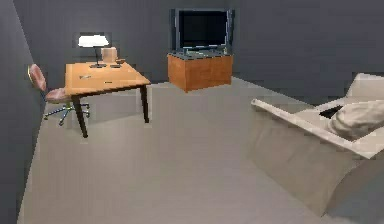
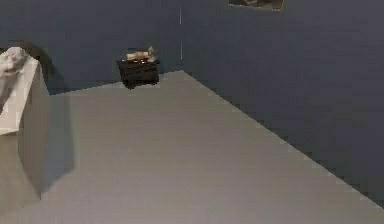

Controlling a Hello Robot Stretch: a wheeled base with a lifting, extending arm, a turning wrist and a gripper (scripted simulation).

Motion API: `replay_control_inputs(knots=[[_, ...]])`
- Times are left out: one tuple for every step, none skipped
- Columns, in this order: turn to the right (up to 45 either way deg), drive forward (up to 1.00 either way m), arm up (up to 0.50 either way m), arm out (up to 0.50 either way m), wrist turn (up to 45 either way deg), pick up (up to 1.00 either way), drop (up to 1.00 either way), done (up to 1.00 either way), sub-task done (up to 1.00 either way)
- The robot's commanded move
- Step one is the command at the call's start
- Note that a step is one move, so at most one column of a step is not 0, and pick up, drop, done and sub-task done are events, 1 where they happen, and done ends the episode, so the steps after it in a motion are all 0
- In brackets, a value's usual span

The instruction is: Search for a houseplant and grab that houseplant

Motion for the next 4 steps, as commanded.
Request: replay_control_inputs(knots=[[0.0, 1.0, 0.0, 0.0, 0.0, 0.0, 0.0, 0.0, 0.0], [-3.0, 0.0, 0.0, 0.0, 0.0, 0.0, 0.0, 0.0, 0.0], [0.0, 1.0, 0.0, 0.0, 0.0, 0.0, 0.0, 0.0, 0.0], [-3.0, 0.0, 0.0, 0.0, 0.0, 0.0, 0.0, 0.0, 0.0]])
